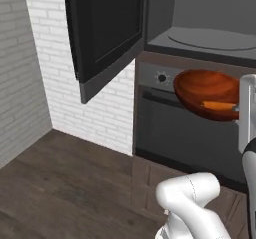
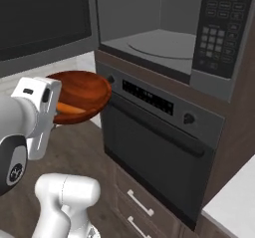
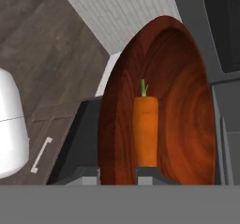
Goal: Pick the carrot from the sink and place it in the bowl. Then pick the bowl and place it in the microwave. Then close the microwave door and press the start button.
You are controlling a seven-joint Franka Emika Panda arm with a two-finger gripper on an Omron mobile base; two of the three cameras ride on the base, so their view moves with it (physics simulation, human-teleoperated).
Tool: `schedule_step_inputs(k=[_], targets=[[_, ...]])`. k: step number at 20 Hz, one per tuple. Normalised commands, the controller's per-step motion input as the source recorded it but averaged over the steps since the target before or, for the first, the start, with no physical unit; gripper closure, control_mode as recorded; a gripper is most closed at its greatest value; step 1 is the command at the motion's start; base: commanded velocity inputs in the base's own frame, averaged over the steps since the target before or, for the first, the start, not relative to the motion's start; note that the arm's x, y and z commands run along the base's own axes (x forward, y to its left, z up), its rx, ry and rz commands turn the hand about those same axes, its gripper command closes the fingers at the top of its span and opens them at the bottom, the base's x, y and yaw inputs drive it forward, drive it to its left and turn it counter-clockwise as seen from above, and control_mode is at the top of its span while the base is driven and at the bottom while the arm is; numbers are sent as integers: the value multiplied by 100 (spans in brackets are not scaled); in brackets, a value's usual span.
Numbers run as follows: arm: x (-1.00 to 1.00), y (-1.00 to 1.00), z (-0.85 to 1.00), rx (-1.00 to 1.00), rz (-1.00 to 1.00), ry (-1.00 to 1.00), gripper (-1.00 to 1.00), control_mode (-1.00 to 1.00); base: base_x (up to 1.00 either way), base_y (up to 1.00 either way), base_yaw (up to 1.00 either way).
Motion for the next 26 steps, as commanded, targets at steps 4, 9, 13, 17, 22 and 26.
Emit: schedule_step_inputs(k=[4,9,13,17,22,26], targets=[[0,0,0,0,0,0,100,100,23,-50,17],[0,0,0,0,0,0,100,100,38,-40,16],[0,0,0,0,0,0,100,100,3,-7,4],[0,0,0,0,0,0,100,100,7,0,0],[-29,7,3,-1,0,-9,100,-100,3,0,0],[-46,8,44,-1,0,-10,100,-100,0,0,0]])
